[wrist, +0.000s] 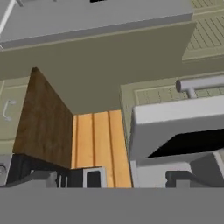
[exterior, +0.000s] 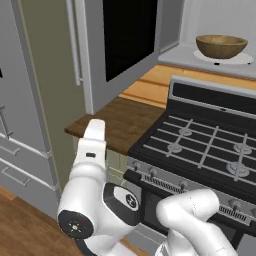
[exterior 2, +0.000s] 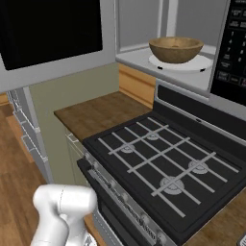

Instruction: Pick the avocado from the sink and place it in the bowl. Then pick the bowl and place it in the microwave. Then close the microwave door and press the start button.

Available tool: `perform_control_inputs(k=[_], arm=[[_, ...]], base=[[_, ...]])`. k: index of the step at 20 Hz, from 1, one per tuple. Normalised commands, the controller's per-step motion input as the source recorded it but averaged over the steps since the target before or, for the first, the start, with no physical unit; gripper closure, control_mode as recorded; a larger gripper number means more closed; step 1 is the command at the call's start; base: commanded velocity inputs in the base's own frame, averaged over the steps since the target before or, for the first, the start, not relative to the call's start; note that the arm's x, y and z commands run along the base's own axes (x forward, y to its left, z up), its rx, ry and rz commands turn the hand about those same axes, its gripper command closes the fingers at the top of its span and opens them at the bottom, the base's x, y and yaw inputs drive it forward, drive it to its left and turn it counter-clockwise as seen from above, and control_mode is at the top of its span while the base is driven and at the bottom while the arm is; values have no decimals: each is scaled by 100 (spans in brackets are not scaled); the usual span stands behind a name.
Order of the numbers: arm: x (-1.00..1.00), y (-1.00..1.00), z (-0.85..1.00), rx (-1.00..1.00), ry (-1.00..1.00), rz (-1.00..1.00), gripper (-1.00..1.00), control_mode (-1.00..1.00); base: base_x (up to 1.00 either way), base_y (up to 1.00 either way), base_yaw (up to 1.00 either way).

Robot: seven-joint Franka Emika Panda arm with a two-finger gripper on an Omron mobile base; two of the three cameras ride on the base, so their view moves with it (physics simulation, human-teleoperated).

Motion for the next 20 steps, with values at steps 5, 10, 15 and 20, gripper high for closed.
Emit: perform_control_inputs(k=[5,10,15,20], arm=[[87,51,-17,-4,-1,-10,-100,-100],[68,18,0,0,0,-18,-100,-100],[68,1,0,0,0,-20,-100,-100],[44,0,0,0,-1,-14,-100,-100]], base=[[0,0,0],[0,0,0],[0,0,0],[0,0,0]])
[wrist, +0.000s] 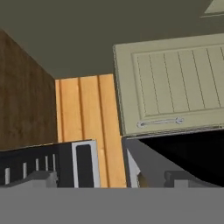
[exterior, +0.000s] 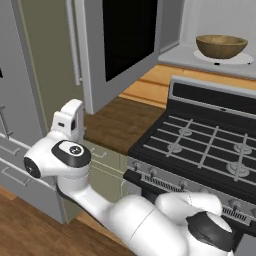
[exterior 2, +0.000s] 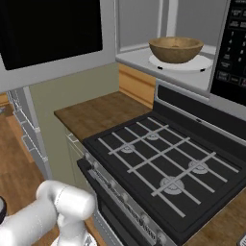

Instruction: Pick the avocado from the sink and place it in the bowl. Then pick the bowl and place it in the microwave. Then close the microwave door and press the start button.

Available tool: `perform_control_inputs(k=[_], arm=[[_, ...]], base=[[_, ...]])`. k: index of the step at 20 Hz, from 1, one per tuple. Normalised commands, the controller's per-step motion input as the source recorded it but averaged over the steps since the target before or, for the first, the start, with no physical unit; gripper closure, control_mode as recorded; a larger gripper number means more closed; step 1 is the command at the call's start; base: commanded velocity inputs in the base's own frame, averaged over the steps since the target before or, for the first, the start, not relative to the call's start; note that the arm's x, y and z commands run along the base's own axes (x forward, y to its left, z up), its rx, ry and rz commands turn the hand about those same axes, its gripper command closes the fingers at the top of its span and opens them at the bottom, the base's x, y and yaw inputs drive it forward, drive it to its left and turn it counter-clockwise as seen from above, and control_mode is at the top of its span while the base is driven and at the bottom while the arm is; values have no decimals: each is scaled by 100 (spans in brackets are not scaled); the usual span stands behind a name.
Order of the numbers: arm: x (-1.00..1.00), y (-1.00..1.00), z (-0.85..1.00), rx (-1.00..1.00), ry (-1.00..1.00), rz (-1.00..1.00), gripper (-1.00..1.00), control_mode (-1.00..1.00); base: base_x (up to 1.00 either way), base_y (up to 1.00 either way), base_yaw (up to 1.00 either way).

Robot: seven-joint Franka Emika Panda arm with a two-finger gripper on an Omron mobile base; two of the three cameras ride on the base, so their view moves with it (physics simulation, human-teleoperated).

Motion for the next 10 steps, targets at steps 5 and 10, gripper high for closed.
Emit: perform_control_inputs(k=[5,10], arm=[[28,3,0,0,-8,-13,-100,-100],[12,0,19,0,-16,-13,-100,-100]], base=[[0,0,0],[0,0,0]])
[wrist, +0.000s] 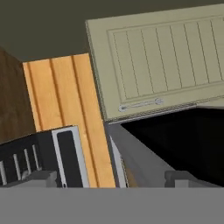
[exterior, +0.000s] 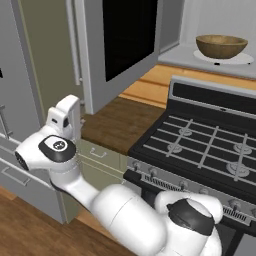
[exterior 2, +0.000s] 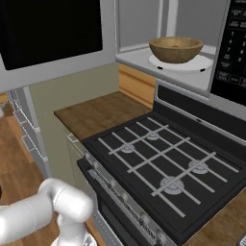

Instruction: Pick the avocado from the sink and place it in the bowl. Then pick the bowl and place it in the microwave. Then close the microwave door and press the start button.

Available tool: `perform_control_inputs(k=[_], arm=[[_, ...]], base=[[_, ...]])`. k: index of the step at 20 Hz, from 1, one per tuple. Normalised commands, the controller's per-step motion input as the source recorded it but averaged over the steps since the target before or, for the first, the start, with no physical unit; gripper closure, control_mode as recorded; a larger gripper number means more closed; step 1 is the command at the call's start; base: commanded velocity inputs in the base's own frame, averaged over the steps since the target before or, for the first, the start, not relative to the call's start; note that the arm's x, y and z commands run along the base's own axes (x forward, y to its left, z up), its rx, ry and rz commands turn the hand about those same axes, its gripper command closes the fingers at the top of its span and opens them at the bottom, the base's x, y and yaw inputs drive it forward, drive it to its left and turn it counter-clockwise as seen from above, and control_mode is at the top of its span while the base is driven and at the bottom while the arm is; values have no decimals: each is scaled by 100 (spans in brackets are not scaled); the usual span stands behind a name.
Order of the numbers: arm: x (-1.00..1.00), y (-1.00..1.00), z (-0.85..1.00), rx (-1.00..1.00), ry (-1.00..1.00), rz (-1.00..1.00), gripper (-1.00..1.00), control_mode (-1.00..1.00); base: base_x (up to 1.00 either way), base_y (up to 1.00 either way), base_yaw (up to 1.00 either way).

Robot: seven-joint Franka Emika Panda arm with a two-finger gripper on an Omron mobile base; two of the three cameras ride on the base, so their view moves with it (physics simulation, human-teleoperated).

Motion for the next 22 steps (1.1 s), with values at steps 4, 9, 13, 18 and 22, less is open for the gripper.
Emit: perform_control_inputs(k=[4,9,13,18,22], arm=[[3,-11,58,0,-25,-9,-100,-100],[-15,-57,77,6,-19,-4,-100,-100],[-17,-89,63,12,-11,0,-100,-100],[-31,-100,51,14,-9,0,-100,-100],[-23,-100,54,15,-3,0,-100,-100]], base=[[0,0,0],[0,0,0],[0,0,0],[0,0,0],[0,0,0]])
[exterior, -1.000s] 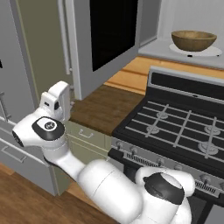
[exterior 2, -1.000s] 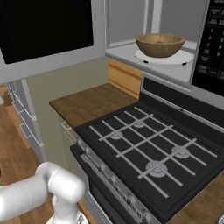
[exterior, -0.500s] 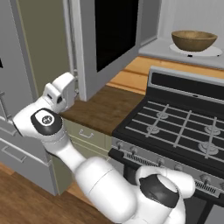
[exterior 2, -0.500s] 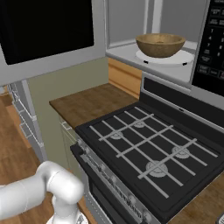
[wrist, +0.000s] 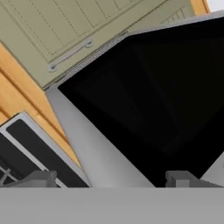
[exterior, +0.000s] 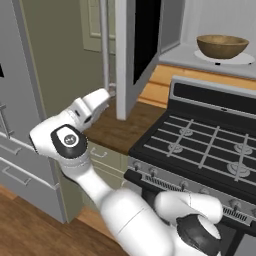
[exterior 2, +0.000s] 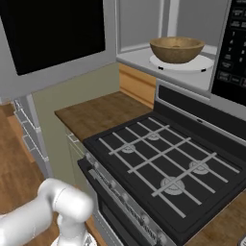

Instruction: Pick the avocado from the sink and place it in the bowl. Then pick the bowl and place it in the microwave. Then close the microwave door and press the start button.

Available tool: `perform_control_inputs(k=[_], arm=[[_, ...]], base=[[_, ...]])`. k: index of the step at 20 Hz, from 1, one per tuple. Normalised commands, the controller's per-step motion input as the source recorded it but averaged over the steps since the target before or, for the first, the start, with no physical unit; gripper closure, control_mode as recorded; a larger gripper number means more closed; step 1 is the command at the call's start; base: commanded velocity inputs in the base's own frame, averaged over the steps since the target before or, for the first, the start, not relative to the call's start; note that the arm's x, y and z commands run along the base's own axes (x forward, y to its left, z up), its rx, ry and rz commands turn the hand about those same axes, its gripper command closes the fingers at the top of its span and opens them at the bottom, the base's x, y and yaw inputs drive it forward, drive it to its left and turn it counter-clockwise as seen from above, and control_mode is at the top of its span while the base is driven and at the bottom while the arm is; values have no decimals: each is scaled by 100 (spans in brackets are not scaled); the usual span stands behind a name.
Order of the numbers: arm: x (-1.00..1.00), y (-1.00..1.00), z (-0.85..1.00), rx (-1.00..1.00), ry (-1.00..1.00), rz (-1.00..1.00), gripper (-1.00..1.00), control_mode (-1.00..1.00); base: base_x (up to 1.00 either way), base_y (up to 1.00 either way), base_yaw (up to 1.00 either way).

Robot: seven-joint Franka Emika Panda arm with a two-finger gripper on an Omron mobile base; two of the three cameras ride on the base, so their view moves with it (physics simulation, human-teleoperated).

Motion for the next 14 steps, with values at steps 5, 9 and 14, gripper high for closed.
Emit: perform_control_inputs(k=[5,9,14], arm=[[-12,-100,65,15,0,0,-100,-100],[-1,-98,85,10,0,-3,-100,-100],[0,-100,81,12,3,-3,-100,-100]], base=[[0,0,0],[0,0,0],[0,0,0]])
